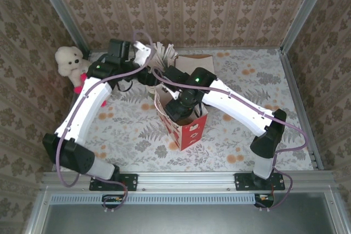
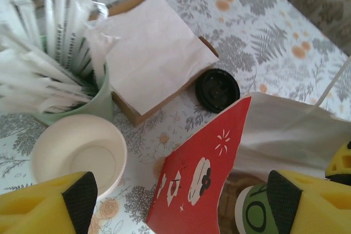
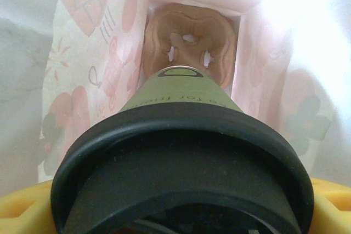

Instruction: Pack the takeout coffee

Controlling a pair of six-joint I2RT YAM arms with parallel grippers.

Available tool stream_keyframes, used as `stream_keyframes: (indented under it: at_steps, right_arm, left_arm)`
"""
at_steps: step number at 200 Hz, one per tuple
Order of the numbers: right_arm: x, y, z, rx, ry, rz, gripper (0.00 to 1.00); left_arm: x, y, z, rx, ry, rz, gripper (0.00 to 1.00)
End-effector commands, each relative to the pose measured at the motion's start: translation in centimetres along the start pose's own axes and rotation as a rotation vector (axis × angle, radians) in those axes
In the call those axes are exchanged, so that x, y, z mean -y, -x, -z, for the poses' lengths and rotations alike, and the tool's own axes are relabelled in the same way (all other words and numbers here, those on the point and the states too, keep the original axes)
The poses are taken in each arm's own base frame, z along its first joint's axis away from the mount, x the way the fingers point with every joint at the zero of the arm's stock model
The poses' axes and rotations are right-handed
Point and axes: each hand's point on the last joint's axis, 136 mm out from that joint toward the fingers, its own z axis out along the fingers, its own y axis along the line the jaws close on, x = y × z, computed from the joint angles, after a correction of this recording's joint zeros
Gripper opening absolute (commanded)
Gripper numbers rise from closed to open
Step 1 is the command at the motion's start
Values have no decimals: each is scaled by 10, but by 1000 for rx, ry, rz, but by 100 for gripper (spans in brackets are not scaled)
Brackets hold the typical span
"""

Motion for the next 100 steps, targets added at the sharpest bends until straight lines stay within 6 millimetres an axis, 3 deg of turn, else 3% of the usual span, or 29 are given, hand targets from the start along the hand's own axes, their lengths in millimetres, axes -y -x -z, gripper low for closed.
stream_keyframes:
  at_steps: [1,56,100]
  right_arm:
    - [0,-7,4,-10,15,6,58]
    - [2,-9,4,-4,9,-14,58]
    - [6,-11,8,-23,-9,-71,58]
  left_arm:
    - [1,-8,-5,-95,-18,-114,81]
    - [22,-28,-31,-257,-165,-182,77]
    - [10,-17,-39,-221,-101,-188,39]
